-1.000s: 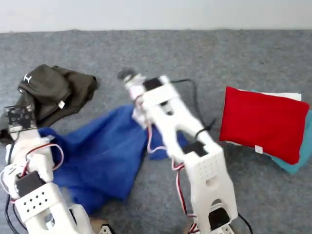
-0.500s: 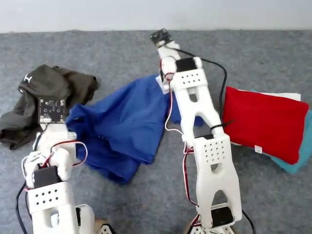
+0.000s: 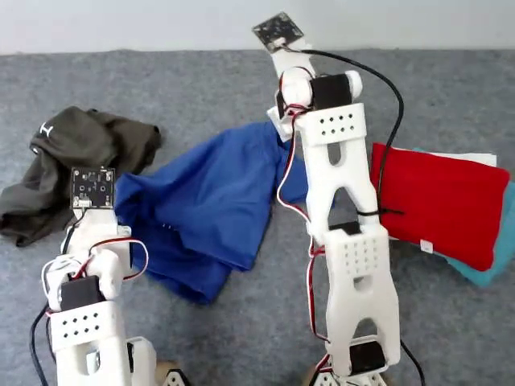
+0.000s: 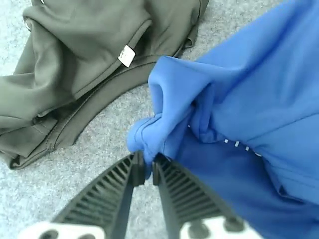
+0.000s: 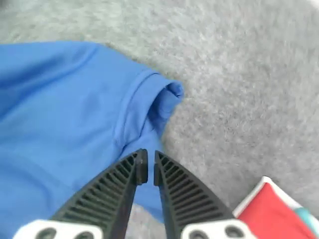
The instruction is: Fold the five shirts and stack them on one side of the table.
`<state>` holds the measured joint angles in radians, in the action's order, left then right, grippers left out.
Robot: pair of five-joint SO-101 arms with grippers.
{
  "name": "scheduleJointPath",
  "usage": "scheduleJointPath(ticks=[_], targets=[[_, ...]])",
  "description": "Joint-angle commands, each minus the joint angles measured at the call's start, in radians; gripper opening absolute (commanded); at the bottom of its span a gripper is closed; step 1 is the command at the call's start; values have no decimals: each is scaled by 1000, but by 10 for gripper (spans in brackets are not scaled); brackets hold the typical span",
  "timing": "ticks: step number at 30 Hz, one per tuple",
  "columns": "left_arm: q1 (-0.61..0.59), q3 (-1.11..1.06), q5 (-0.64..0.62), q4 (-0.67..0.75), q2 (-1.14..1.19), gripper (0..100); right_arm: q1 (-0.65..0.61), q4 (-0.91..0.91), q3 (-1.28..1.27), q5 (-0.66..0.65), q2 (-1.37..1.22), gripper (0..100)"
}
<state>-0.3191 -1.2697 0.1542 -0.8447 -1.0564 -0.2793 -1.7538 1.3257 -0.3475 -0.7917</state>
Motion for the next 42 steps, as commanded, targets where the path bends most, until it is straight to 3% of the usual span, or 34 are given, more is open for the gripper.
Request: scheduleJointPath(ticks=[1,6,15,22,31,42], targets=[[8,7,-11,0,-11,13,-12,-47,-270,-104,283,48],[8,7,-11,0,-12,13,-64,-36,-760,-307,602,9],[8,7,-11,0,-6,13,-229,214,-1499,-468,1035,77],[6,4,-11,-5,-6,13,-409,570,-2022,-427,1250,133],[6,4,-11,-5,-6,13,-478,911,-2232,-413,1271,133],[6,4,-11,-5,-6,13,-463,1013,-2239,-568,1099,133]])
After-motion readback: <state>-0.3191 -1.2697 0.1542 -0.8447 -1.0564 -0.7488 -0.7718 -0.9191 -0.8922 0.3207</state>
